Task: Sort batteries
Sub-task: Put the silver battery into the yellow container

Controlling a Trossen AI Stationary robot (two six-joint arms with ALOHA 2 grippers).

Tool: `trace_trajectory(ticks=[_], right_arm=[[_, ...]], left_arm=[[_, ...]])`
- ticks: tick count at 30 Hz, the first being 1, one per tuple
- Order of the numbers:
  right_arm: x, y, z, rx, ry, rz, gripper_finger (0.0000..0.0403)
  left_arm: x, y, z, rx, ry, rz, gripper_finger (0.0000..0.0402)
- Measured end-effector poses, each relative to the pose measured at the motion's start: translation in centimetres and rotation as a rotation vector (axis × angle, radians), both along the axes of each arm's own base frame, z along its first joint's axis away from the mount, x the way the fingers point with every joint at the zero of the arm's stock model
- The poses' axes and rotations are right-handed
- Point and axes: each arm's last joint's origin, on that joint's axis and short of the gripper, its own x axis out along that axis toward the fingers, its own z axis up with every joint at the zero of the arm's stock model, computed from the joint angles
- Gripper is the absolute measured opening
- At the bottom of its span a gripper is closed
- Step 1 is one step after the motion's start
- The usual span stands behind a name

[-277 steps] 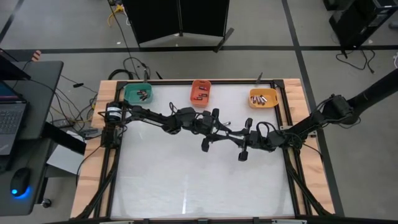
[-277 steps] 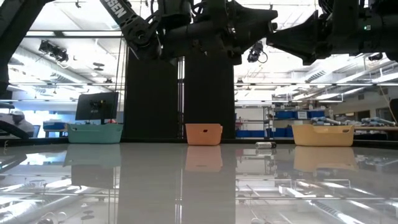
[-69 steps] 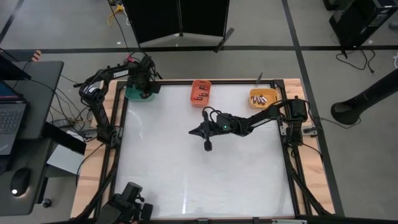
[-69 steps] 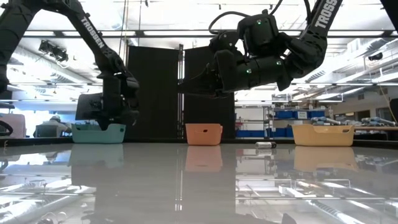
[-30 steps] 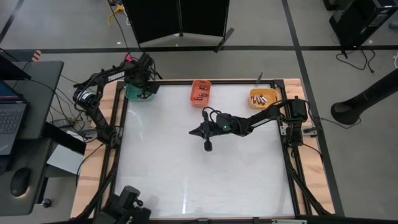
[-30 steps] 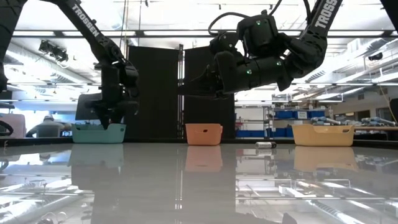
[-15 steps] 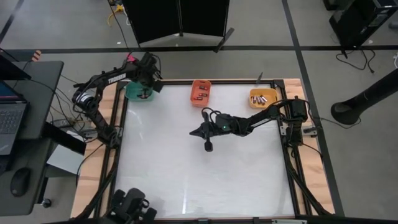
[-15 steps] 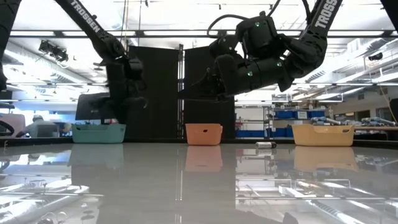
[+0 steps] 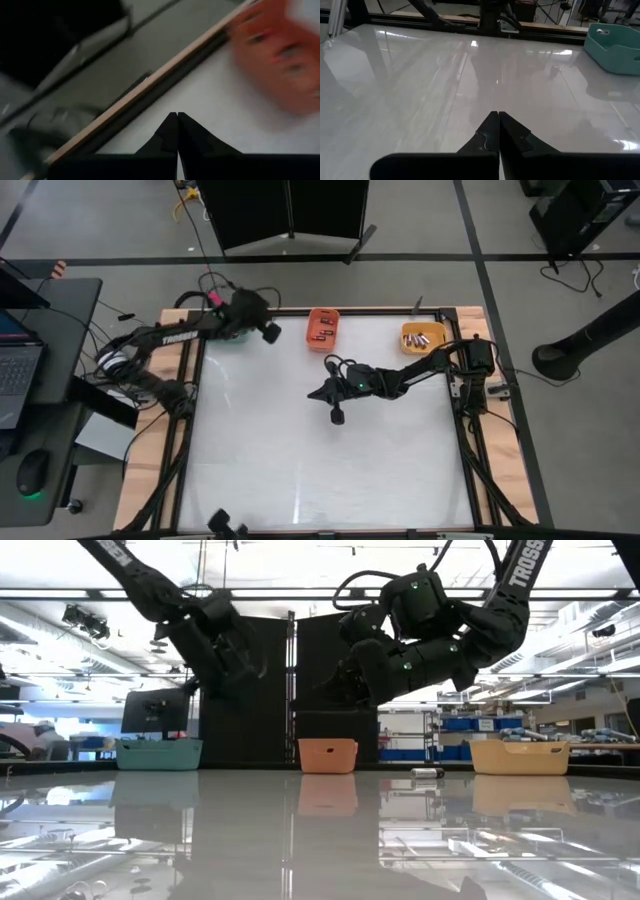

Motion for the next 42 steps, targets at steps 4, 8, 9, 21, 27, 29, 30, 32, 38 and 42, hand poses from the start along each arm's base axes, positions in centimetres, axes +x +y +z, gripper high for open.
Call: trace_trajectory(ticks=[4, 8, 9, 21, 27, 29, 30, 32, 38, 42], right_arm=[[0.0, 0.0, 0.0, 0.000, -0.009, 0.000, 0.0007], [-0.1, 0.1, 0.0, 0.020, 0.000, 0.006, 0.0007], [-0.1, 0.1, -0.1, 0.030, 0.005, 0.012, 0.0007], [0.4, 0.3, 0.5, 0.115, 0.112, -0.004, 0.0009], [2.2, 0.8, 2.5, 0.078, 0.231, 0.011, 0.0010], [2.8, 1.0, 3.3, 0.057, 0.240, 0.029, 0.0010], [3.0, 1.0, 3.6, 0.052, 0.240, 0.042, 0.0010], [3.3, 1.2, 4.1, 0.051, 0.235, 0.070, 0.0011], [3.2, 1.1, 4.0, 0.042, 0.269, 0.103, 0.0011], [2.7, 1.0, 3.9, 0.047, 0.334, 0.092, 0.0011]], left_arm=[[0.9, -3.4, 0.1, 0.101, -0.121, -0.117, 0.0007], [1.3, -6.6, -0.4, 0.187, -0.252, -0.252, 0.0007], [1.3, -7.3, -0.7, 0.198, -0.287, -0.289, 0.0007], [0.5, -12.8, -3.7, 0.251, -0.526, -0.529, 0.0007], [-0.5, -14.3, -4.8, 0.283, -0.566, -0.589, 0.0012], [-1.0, -14.7, -5.4, 0.291, -0.554, -0.610, 0.0013], [-1.1, -14.9, -5.6, 0.292, -0.549, -0.619, 0.0013], [-1.4, -15.3, -5.9, 0.291, -0.559, -0.637, 0.0013], [-1.8, -16.1, -5.9, 0.317, -0.605, -0.733, 0.0014], [-2.2, -16.3, -6.2, 0.309, -0.628, -0.775, 0.0014]])
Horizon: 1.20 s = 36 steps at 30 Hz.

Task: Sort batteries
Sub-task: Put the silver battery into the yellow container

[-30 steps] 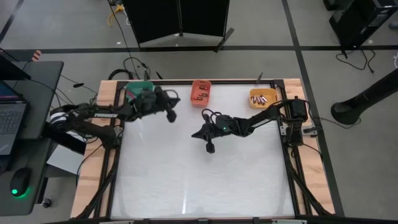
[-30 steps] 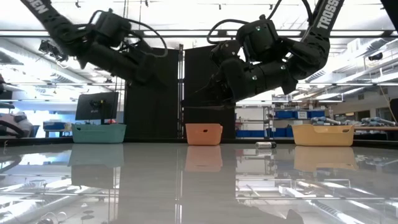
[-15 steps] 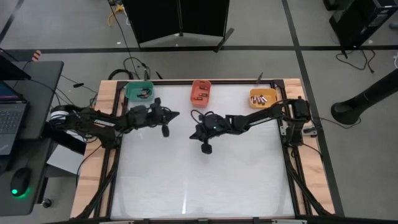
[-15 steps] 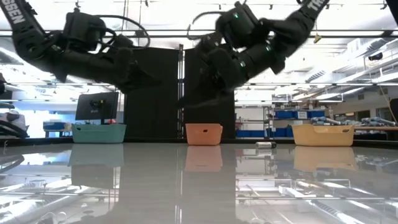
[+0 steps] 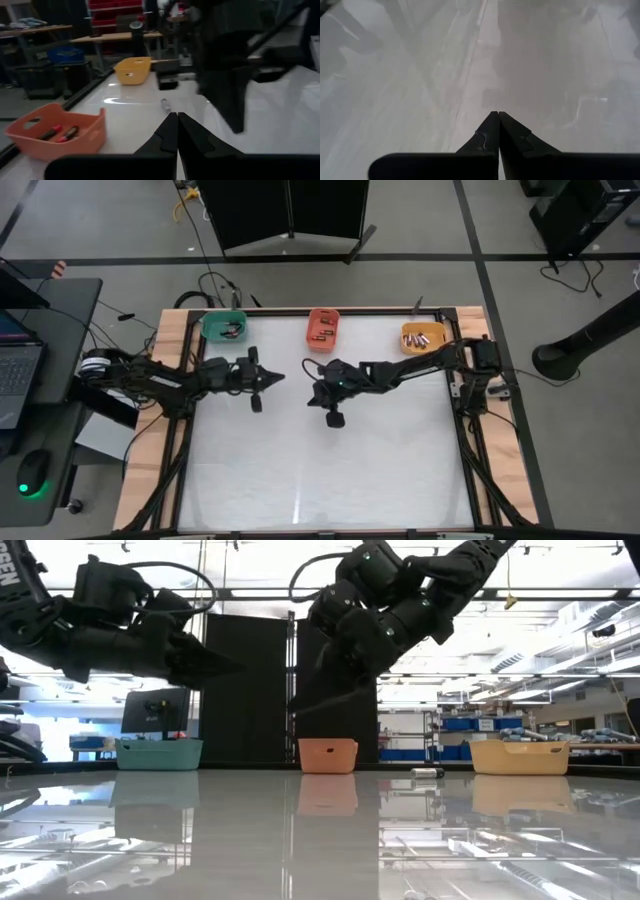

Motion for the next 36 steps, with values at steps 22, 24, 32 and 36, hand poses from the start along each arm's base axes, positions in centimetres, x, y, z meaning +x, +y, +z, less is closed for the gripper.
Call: trace_trajectory(ticks=[22, 24, 32, 36], right_arm=[[-6.9, 0.4, 2.9, -0.071, 0.497, -0.098, 0.0079], [-7.7, -0.1, 2.5, -0.121, 0.594, -0.136, 0.0094], [-8.9, -3.5, 2.2, -0.149, 0.695, -0.178, 0.0146], [-9.5, -5.4, 1.7, -0.162, 0.702, -0.179, 0.0153]], left_arm=[[-0.6, -0.2, -0.4, -0.010, -0.017, -0.028, 0.0014], [-0.6, -0.2, -0.4, -0.011, -0.018, -0.029, 0.0014], [-0.6, -0.4, -0.3, -0.026, -0.021, -0.083, 0.0014], [-0.6, -0.4, -0.3, -0.026, -0.021, -0.083, 0.0014]])
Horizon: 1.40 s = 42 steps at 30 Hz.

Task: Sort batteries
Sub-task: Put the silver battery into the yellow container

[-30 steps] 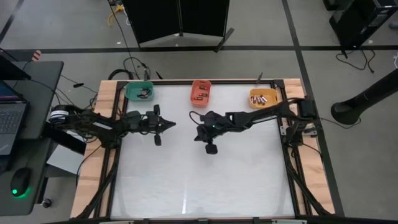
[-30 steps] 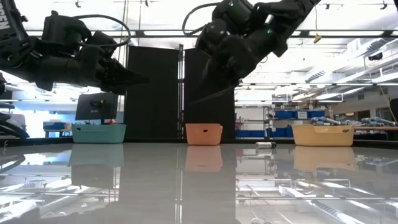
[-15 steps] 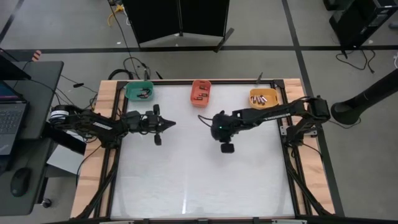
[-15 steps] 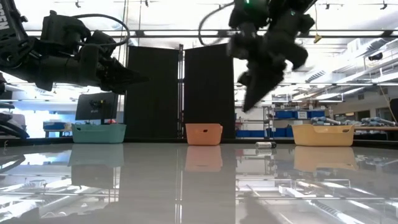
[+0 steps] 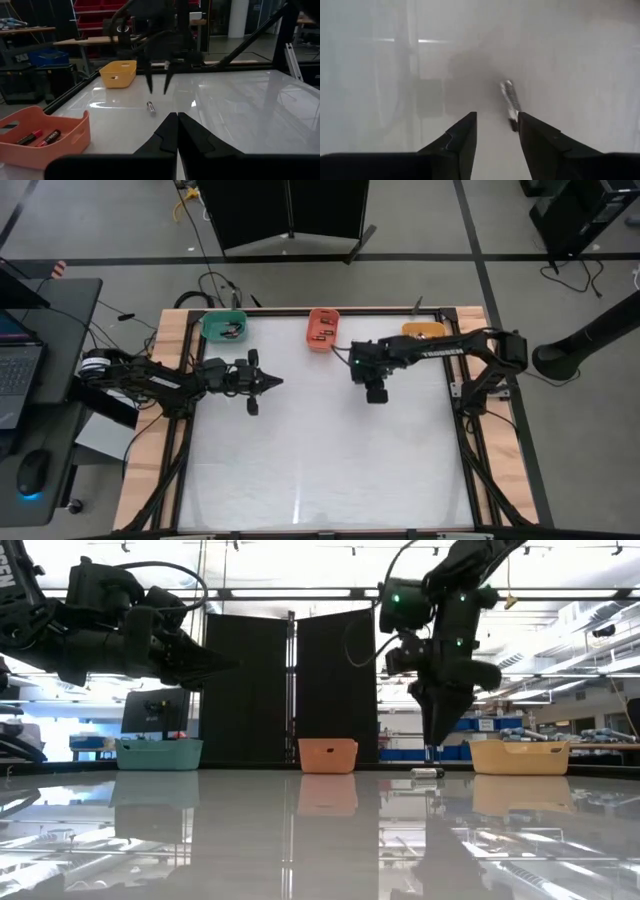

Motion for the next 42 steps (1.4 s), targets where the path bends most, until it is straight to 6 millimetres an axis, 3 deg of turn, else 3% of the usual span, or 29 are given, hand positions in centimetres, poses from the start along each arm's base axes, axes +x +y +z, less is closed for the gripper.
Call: trace_trajectory(ticks=[10, 27, 42], right_arm=[[-1.1, -1.8, -2.1, 0.042, -0.051, 0.019, 0.0147], [-1.7, -1.7, -4.4, 0.020, -0.119, 0.022, 0.0142], [-2.4, -2.0, -5.2, 0.040, -0.134, -0.026, 0.0088]], left_arm=[[0.0, 0.0, 0.0, 0.000, 0.002, 0.002, 0.0014], [0.0, 0.0, 0.0, 0.000, 0.001, 0.003, 0.0014], [0.0, 0.0, 0.0, 0.001, -0.002, 0.005, 0.0015]])
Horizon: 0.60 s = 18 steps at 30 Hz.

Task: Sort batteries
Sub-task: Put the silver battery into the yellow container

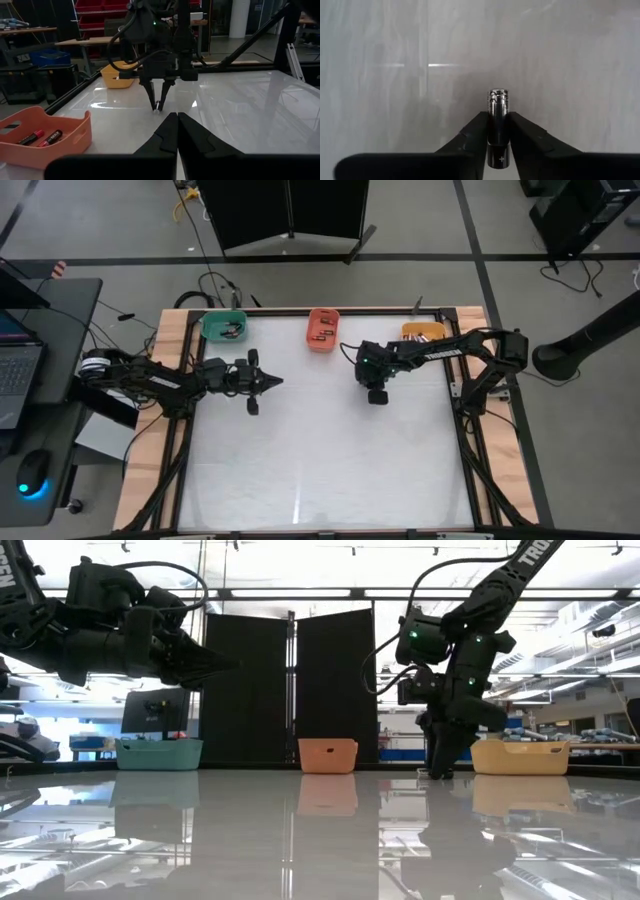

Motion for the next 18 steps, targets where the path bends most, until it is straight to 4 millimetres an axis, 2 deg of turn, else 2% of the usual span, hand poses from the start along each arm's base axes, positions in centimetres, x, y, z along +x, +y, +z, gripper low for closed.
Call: trace_trajectory(ticks=[3, 8, 14, 18], right_arm=[[0.1, 0.0, 0.2, 0.011, 0.002, -0.031, 0.0061], [0.4, -0.3, 0.9, -0.070, 0.013, -0.068, 0.0058], [0.3, -0.4, 3.4, -0.075, -0.011, -0.130, 0.0058], [-1.6, -0.6, 6.3, -0.119, -0.032, -0.191, 0.0058]], left_arm=[[0.0, 0.0, 0.0, 0.000, -0.001, 0.000, 0.0015], [0.0, 0.0, 0.0, -0.004, -0.002, 0.001, 0.0014], [0.0, 0.0, 0.0, -0.010, -0.002, 0.001, 0.0015], [0.0, 0.0, 0.0, -0.003, -0.003, 0.001, 0.0014]])
